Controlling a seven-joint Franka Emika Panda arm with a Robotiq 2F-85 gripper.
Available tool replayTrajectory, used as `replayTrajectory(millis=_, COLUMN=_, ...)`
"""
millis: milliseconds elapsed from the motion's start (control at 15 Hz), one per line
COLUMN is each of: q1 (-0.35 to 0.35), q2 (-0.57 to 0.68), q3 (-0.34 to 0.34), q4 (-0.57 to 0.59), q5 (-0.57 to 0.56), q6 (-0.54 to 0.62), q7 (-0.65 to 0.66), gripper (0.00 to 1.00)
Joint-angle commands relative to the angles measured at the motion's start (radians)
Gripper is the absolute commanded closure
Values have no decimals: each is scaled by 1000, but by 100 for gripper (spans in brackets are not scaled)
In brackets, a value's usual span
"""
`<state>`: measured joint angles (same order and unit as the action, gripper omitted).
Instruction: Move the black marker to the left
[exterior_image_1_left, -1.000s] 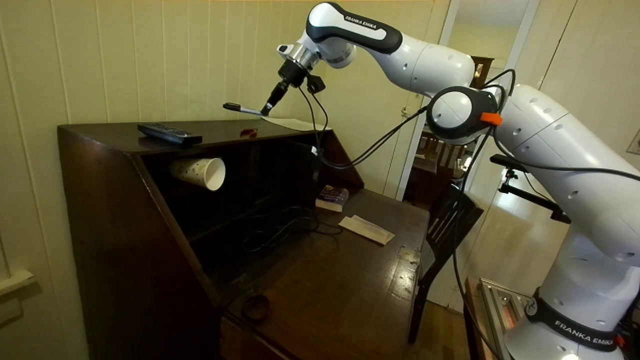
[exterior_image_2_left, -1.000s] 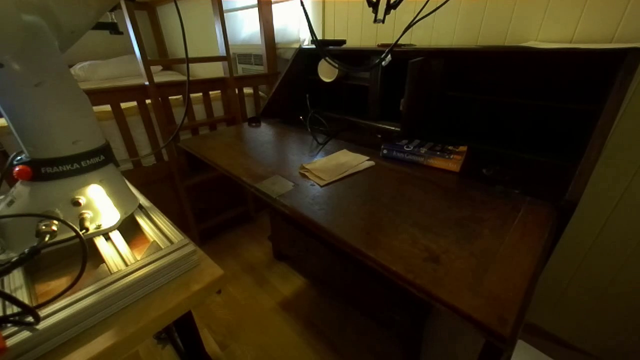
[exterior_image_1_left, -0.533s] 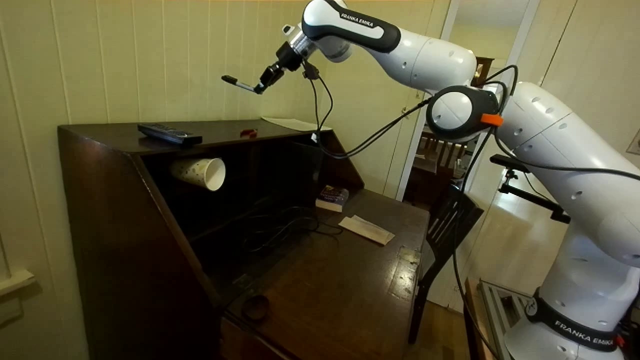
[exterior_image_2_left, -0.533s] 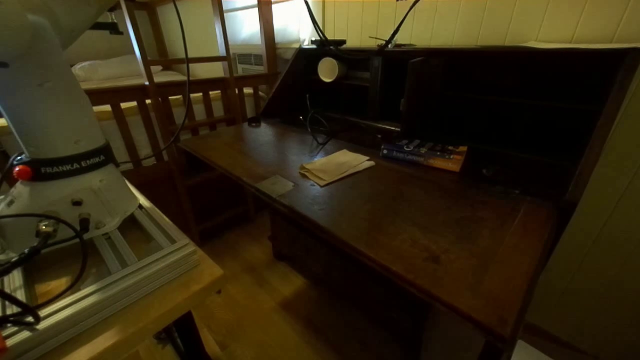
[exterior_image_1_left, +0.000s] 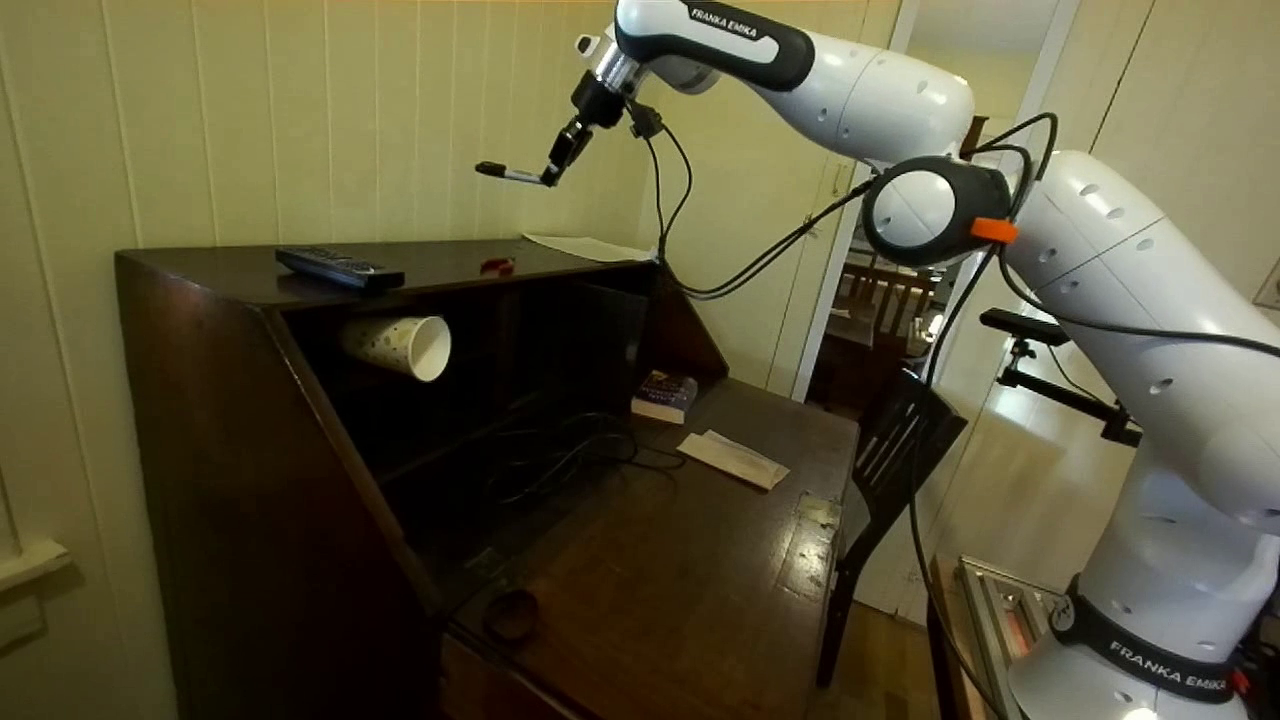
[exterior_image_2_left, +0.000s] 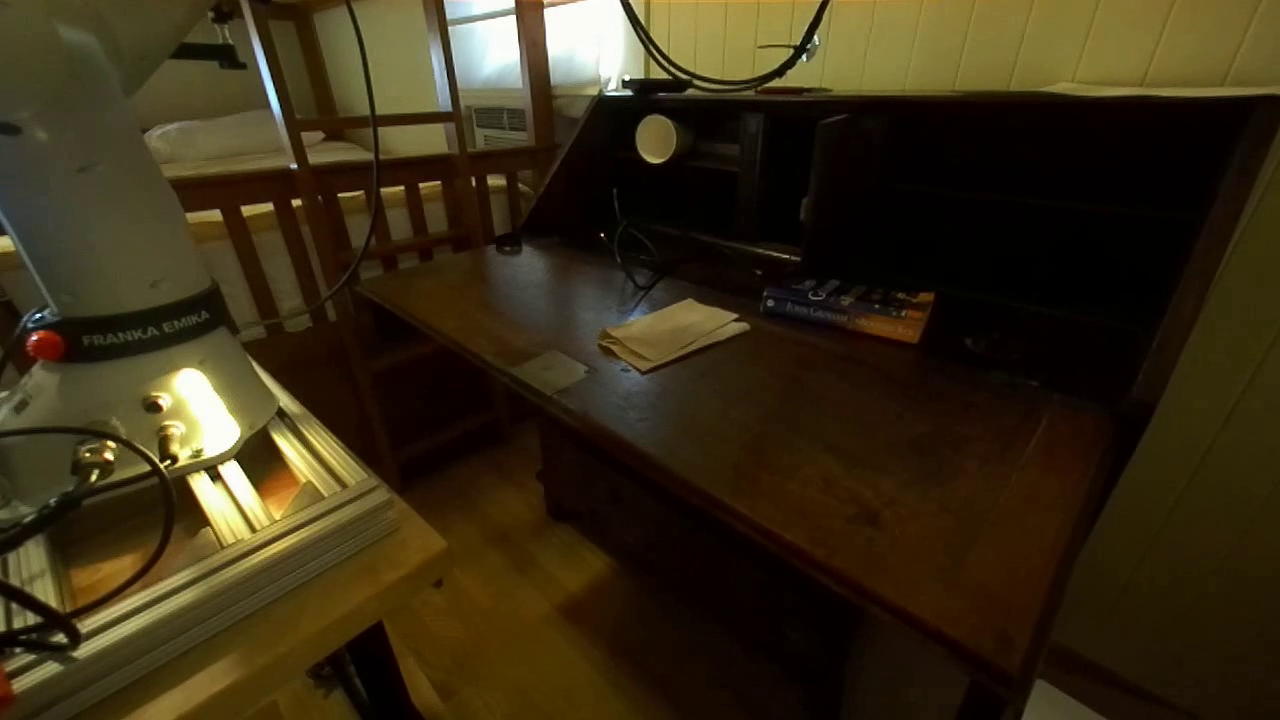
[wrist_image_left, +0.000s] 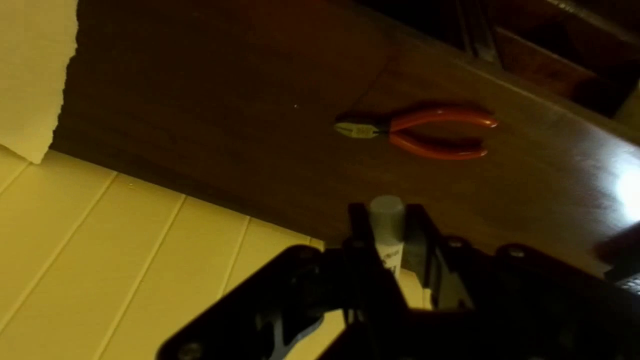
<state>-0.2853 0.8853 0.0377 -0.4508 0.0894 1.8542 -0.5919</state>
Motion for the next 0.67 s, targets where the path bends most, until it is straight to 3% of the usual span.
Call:
replayTrajectory(millis=0, q1=-9, q2=-45, q3=31, q4=-11, q5=12, q6=-85, q7=-87, gripper=94)
replayTrajectory(millis=67, q1=-17, q2=-49, q3=52, q4=-9, q5=36, q6=-97, q7=-106, gripper=94)
replayTrajectory(millis=133, q1=-1, q2=-29, q3=21, q4=-5, q5=7, q6=-61, q7=-59, gripper=77)
replayTrajectory(millis=467, q1=-4, q2=-38, q3=37, q4=-4, q5=17, q6=-77, q7=-83, gripper=77)
replayTrajectory(millis=533, q1=-5, q2=-38, q3=37, q4=-4, q5=17, q6=-77, q7=-83, gripper=94)
replayTrajectory(millis=600, q1=4, q2=-47, q3=47, q4=-2, q5=20, q6=-87, q7=-113, gripper=94)
